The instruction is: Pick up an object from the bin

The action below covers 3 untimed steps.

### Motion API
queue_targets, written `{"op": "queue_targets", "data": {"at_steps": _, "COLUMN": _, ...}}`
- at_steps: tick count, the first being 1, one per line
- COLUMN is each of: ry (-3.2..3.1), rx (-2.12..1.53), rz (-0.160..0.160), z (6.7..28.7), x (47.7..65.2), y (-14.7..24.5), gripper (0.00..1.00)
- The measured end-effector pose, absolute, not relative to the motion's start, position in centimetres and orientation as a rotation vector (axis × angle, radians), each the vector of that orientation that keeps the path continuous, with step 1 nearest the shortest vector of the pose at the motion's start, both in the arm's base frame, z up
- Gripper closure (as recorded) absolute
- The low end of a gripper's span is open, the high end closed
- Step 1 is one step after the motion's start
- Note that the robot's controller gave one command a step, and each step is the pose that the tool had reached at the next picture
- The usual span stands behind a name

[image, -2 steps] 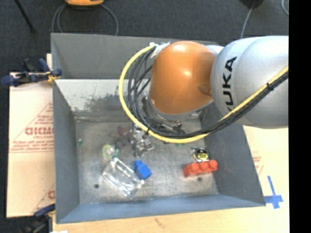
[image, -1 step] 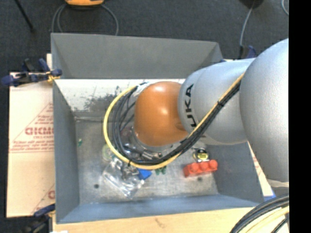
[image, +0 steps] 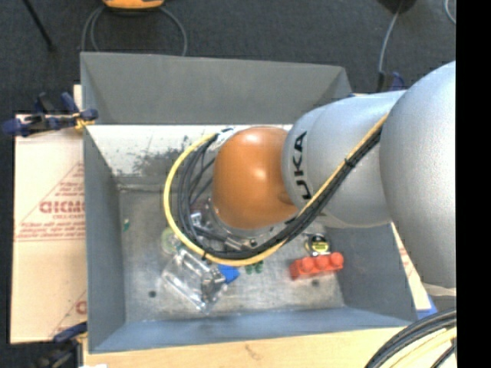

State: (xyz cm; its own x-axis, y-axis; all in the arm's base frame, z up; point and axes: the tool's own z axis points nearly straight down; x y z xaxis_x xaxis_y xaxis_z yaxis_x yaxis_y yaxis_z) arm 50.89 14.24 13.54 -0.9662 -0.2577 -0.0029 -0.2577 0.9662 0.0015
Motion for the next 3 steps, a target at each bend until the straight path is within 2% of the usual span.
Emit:
{"op": "queue_targets", "data": {"at_steps": 1, "ry": 3.121, "rx": -0.309, "rz": 0.008, "z": 10.9, "x": 52.7, "y": 11.8, "gripper": 0.0}}
{"op": "queue_targets", "data": {"at_steps": 2, "ry": 3.119, "rx": -0.299, "rz": 0.008, "z": 11.2, "x": 53.0, "y": 11.6, "gripper": 1.0}}
{"op": "queue_targets", "data": {"at_steps": 3, "ry": 3.12, "rx": -0.298, "rz": 0.001, "z": 12.5, "x": 53.5, "y": 9.9, "gripper": 1.0}}
